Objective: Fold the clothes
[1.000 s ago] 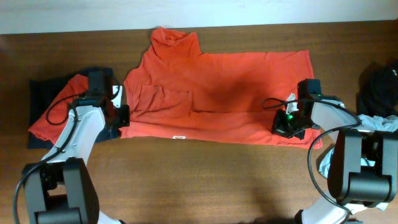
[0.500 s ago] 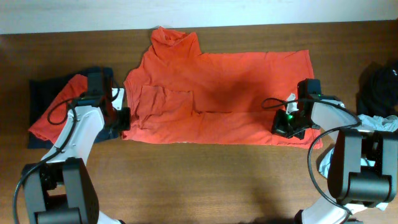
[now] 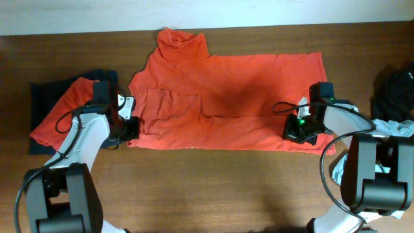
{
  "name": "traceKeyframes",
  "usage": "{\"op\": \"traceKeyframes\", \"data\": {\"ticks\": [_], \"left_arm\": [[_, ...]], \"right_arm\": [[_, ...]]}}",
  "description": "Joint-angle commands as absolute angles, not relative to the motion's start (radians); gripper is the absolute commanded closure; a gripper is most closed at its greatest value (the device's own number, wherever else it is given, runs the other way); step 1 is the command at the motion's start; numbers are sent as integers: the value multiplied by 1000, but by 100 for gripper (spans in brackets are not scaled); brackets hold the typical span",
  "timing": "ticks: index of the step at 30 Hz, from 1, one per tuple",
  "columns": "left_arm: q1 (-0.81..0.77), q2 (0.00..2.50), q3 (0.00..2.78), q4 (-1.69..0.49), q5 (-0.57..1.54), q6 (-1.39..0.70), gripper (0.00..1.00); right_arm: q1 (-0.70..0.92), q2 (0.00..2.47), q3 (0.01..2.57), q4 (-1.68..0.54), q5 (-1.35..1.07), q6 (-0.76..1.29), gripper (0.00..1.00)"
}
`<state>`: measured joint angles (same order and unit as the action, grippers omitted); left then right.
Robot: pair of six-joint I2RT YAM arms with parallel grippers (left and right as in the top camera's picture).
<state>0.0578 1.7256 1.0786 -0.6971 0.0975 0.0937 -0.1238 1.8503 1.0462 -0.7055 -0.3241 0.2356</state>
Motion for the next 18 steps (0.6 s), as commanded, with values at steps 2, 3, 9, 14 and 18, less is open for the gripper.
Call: {"op": "traceKeyframes", "data": {"ticks": [2, 3, 9, 14, 18], "left_arm": [[62, 1703, 1061, -630, 39, 110, 100], [62, 1703, 1061, -614, 23, 110, 100], [62, 1703, 1062, -533, -8, 110, 100], [62, 1703, 1062, -515, -28, 130, 99], [62, 1701, 1063, -521, -60, 129, 80]], "right_arm": [[-118, 1946, 1007, -675, -247, 240, 96], [-118, 1946, 1007, -675, -247, 241, 96], [-118, 1946, 1007, -675, -246, 241, 96], [-118, 1946, 1007, -675, -247, 241, 96], [-118, 1946, 1007, -675, -247, 241, 96]]}}
